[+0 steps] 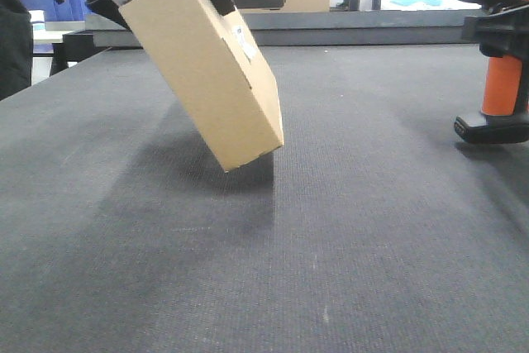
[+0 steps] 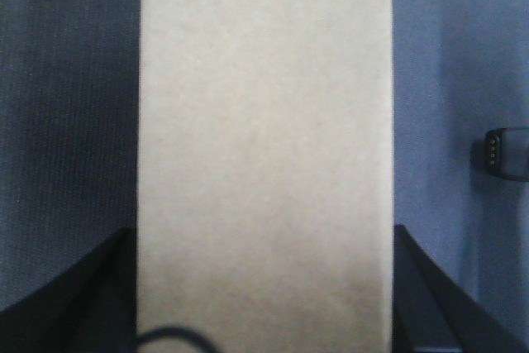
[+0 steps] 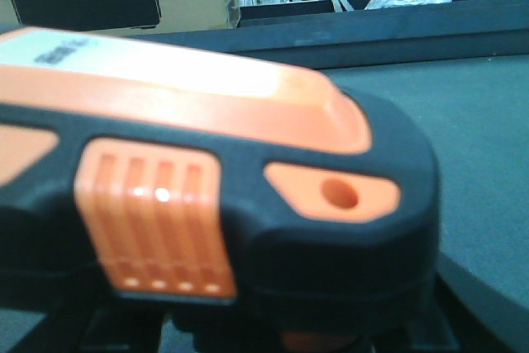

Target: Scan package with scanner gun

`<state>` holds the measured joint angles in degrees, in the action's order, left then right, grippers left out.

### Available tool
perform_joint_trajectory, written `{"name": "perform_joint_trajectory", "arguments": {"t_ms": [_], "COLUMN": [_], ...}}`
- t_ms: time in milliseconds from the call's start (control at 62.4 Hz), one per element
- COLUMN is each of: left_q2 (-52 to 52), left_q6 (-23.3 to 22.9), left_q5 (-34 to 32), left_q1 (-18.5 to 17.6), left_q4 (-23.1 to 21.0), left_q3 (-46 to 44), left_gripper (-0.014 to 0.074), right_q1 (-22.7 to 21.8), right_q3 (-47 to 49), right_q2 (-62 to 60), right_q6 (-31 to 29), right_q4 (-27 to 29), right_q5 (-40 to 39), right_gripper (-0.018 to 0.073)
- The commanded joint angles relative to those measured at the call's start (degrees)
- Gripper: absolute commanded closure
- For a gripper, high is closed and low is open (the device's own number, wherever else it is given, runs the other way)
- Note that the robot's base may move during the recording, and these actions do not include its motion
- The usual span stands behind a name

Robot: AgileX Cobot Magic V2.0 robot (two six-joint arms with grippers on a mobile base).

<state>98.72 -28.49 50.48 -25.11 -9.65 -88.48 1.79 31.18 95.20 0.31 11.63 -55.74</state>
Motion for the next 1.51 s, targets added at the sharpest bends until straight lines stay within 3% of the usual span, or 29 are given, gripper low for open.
{"name": "perform_joint_trajectory", "arguments": {"t_ms": [0, 368, 464, 641, 785, 1329, 1489], "left_q2": [-0.8, -0.8, -0.8, -0.8, -0.8, -0.8, -2.1], "left_q6": [-0.2, -0.2, -0.2, -0.2, -0.2, -0.2, -0.2], "left_q5": [-0.6, -0.6, -0.6, -0.5, -0.5, -0.4, 2.6], "left_q1": [-0.2, -0.2, -0.2, -0.2, -0.2, -0.2, -0.2], "left_q4": [-0.5, -0.5, -0.5, -0.5, -0.5, 0.0, 7.0], "left_q3": [0.0, 0.0, 0.0, 0.0, 0.0, -0.1, -0.5], "left_gripper": [0.0707, 0.0707, 0.0707, 0.0707, 0.0707, 0.0707, 0.0707], "right_q1": [0.0, 0.0, 0.0, 0.0, 0.0, 0.0, 0.0], "right_q3": [0.2, 0.2, 0.2, 0.2, 0.2, -8.6, -13.6], "right_q2": [-0.5, -0.5, -0.5, -0.5, -0.5, -9.7, -15.7], "right_q6": [0.3, 0.3, 0.3, 0.3, 0.3, 0.3, 0.3], "right_q4": [-0.5, -0.5, -0.5, -0.5, -0.5, -0.5, -0.7], "right_q5": [-3.6, 2.0, 1.8, 2.1, 4.5, 5.7, 5.7], "right_gripper": [0.0721, 0.0687, 0.0548, 0.0194, -0.0001, -0.0006, -0.0006]}}
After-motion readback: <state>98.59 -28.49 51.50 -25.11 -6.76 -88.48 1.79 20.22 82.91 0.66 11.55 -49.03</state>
